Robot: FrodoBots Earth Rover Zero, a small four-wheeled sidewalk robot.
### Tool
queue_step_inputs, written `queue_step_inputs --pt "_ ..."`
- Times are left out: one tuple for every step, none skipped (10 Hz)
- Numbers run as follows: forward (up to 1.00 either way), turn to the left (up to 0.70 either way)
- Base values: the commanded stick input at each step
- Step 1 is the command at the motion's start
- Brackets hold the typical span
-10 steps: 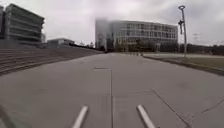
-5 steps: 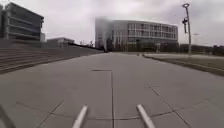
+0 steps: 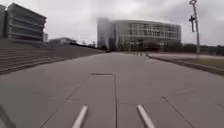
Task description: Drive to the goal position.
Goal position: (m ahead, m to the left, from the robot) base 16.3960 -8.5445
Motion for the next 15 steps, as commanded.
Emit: queue_step_inputs --pt "1.00 0.00" --pt "1.00 0.00" --pt "1.00 0.00" --pt "1.00 0.00" --pt "1.00 0.00" --pt "1.00 0.00" --pt "1.00 0.00" --pt "1.00 0.00" --pt "1.00 0.00" --pt "1.00 0.00" --pt "1.00 0.00" --pt "1.00 0.00" --pt "1.00 0.00" --pt "1.00 0.00" --pt "1.00 -0.19"
